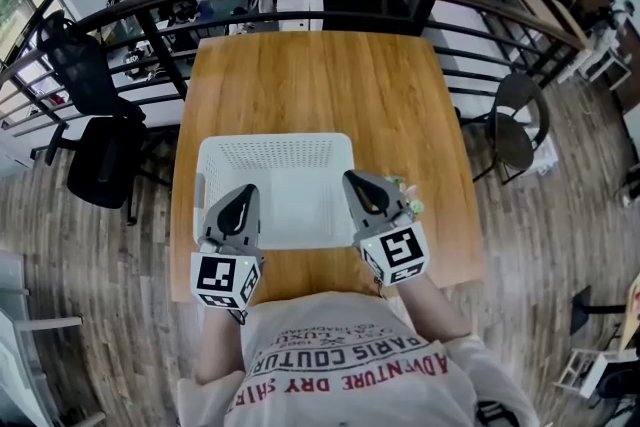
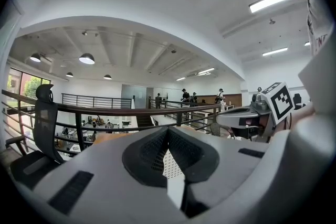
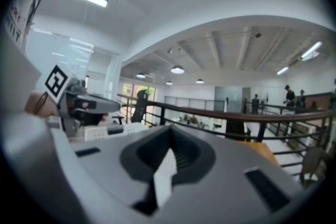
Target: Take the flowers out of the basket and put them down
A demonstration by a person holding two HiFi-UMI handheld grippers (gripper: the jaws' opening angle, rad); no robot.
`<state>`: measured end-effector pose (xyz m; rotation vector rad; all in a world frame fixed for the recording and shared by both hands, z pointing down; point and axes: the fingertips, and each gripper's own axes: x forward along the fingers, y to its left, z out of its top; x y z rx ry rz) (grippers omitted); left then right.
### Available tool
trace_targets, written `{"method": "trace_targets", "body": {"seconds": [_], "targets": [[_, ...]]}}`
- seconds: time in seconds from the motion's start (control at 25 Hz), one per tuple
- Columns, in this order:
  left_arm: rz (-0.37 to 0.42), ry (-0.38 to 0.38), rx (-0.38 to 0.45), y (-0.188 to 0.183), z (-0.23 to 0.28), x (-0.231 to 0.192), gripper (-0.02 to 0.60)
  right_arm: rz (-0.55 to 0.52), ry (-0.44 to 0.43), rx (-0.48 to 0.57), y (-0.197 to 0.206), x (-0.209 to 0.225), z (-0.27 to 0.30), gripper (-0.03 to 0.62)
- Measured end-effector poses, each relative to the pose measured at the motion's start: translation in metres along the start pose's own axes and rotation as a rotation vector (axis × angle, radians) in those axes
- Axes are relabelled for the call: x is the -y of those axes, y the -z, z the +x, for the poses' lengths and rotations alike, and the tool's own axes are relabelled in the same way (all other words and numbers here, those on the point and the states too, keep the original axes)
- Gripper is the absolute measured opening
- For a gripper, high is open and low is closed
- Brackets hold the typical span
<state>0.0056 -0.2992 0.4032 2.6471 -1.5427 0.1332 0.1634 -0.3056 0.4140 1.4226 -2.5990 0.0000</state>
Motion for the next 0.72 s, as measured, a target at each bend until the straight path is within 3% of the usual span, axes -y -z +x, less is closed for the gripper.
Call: {"method": "trace_targets", "body": {"seconds": [0.72], "targets": [[-0.001,0.008,-0.012,0.0001,0.0105,0.0062,0.026,0.020,0.003,0.001,0.0063,0.0064,0.0062,0.029]]}}
